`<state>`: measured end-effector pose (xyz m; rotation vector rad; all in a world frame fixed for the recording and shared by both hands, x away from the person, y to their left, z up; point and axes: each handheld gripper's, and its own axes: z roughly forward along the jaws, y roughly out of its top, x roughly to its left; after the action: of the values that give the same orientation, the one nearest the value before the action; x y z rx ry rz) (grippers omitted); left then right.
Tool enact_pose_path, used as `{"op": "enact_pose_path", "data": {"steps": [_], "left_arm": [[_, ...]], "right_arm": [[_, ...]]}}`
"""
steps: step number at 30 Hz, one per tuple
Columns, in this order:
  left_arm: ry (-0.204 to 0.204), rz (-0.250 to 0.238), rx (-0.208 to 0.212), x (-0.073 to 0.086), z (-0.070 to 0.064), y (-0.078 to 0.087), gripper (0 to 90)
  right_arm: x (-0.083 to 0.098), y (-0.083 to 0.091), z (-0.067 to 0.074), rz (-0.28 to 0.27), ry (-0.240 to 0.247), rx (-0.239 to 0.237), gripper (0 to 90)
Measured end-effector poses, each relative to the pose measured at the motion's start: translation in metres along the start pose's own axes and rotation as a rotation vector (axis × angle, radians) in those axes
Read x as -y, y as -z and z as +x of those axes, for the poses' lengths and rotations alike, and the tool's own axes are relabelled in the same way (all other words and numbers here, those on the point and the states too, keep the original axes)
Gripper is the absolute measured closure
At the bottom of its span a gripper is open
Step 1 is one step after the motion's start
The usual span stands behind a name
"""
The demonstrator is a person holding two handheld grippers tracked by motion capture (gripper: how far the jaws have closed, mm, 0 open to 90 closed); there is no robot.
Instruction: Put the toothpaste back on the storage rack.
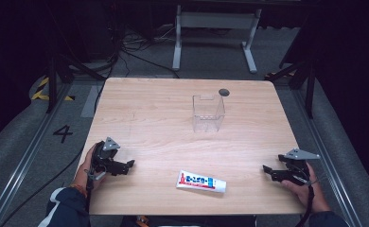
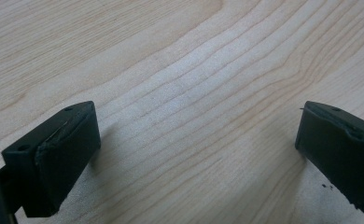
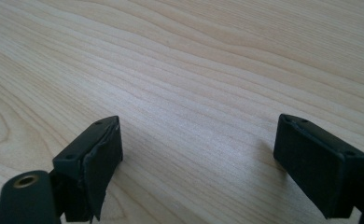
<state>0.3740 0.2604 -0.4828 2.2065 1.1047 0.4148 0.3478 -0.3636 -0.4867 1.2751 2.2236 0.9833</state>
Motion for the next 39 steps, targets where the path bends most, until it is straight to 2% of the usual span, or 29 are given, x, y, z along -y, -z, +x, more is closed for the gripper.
{"op": "enact_pose_path", "data": {"steps": [11,12,24,27,28,35,38,39], "left_arm": [[-0.002,0.0,0.011,0.001,0.001,0.0,0.4],[-0.014,0.001,0.011,0.0,0.002,0.0,0.4],[-0.018,-0.004,0.012,0.0,0.003,0.0,0.1],[-0.024,-0.003,0.013,0.0,0.003,0.0,0.1],[-0.007,0.002,0.022,0.001,0.002,0.0,0.1],[-0.007,0.002,0.023,0.001,0.002,0.0,0.1],[-0.022,-0.003,0.014,0.0,0.003,0.0,0.1],[-0.009,0.001,0.02,0.001,0.002,0.0,0.1]], "right_arm": [[0.001,0.001,-0.001,0.004,-0.005,0.005,14.9],[0.001,0.001,-0.001,0.005,-0.004,0.005,14.8],[-0.001,0.005,0.0,0.035,0.021,0.024,16.7],[-0.003,0.007,0.002,0.041,0.03,0.011,19.7],[-0.004,0.008,0.002,0.037,0.035,0.006,19.9],[-0.01,0.014,0.01,0.024,0.062,-0.048,23.4],[-0.014,0.015,0.015,0.027,0.087,-0.067,24.8],[-0.016,0.016,0.018,0.033,0.095,-0.082,24.9]]}}
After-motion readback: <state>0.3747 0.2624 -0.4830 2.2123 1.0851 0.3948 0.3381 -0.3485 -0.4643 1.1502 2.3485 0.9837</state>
